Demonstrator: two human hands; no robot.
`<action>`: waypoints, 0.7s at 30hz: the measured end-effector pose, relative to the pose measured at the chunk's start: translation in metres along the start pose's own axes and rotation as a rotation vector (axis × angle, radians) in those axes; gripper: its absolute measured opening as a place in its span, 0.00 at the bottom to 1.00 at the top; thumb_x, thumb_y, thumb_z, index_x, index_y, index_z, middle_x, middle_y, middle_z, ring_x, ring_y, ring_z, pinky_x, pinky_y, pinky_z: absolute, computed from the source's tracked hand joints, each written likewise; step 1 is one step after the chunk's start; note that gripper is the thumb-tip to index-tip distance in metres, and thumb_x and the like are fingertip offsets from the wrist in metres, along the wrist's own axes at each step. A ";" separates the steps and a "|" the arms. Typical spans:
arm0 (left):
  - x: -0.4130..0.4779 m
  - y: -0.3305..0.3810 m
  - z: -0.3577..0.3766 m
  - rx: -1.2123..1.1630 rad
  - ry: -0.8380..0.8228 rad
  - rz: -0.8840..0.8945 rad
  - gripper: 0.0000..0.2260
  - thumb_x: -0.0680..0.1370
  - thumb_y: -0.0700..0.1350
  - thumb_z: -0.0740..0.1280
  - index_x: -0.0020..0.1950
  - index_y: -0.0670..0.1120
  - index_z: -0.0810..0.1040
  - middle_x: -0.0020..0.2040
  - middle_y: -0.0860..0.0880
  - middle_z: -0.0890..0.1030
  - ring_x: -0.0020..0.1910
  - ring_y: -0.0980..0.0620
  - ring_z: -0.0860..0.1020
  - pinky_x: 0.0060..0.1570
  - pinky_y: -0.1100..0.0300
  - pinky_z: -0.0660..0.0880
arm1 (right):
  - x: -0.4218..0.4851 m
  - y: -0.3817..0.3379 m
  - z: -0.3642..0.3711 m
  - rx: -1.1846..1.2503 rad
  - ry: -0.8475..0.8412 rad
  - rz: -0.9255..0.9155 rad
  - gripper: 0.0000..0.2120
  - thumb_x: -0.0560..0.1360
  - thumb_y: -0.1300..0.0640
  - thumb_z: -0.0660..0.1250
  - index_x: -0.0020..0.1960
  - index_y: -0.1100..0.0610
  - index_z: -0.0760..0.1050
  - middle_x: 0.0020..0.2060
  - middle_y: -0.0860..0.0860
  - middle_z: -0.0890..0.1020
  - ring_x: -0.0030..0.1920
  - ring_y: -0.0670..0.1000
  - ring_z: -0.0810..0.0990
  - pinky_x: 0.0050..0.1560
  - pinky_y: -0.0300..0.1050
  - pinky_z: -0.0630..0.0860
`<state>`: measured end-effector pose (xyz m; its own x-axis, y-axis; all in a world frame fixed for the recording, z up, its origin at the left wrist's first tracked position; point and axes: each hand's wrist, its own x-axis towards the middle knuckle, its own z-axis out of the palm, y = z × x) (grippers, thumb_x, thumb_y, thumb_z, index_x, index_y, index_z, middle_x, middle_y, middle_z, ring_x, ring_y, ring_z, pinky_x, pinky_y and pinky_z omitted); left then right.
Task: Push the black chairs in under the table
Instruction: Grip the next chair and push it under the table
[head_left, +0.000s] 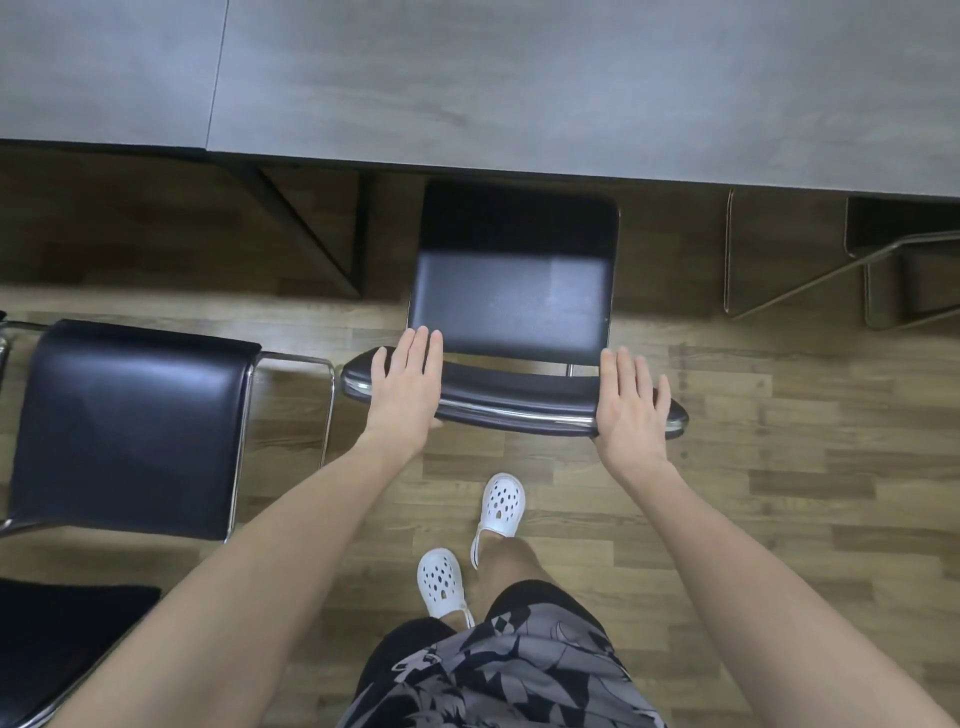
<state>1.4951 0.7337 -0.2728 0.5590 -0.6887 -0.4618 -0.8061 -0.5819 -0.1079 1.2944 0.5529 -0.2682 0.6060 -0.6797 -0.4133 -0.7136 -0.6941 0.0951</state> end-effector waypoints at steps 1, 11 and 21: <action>0.005 0.001 -0.003 -0.003 0.006 -0.001 0.56 0.67 0.56 0.78 0.79 0.41 0.42 0.80 0.43 0.51 0.79 0.44 0.49 0.74 0.44 0.52 | 0.007 0.002 -0.002 0.000 0.002 -0.001 0.45 0.72 0.68 0.67 0.79 0.58 0.43 0.79 0.55 0.51 0.78 0.58 0.49 0.75 0.59 0.47; 0.057 0.009 -0.036 -0.031 0.024 -0.003 0.56 0.67 0.55 0.77 0.79 0.42 0.41 0.80 0.44 0.49 0.79 0.45 0.48 0.74 0.44 0.52 | 0.067 0.019 -0.021 -0.003 0.028 -0.017 0.47 0.70 0.71 0.66 0.79 0.58 0.43 0.79 0.56 0.50 0.78 0.59 0.48 0.75 0.60 0.45; 0.091 0.012 -0.052 0.009 0.062 -0.024 0.59 0.64 0.57 0.79 0.78 0.41 0.41 0.80 0.43 0.50 0.79 0.45 0.50 0.74 0.44 0.53 | 0.104 0.028 -0.042 -0.028 0.016 -0.037 0.48 0.70 0.71 0.67 0.79 0.59 0.40 0.79 0.57 0.47 0.78 0.59 0.45 0.75 0.59 0.45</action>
<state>1.5459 0.6417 -0.2701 0.5890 -0.7004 -0.4032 -0.7939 -0.5948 -0.1264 1.3526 0.4529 -0.2702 0.6378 -0.6567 -0.4024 -0.6804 -0.7253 0.1051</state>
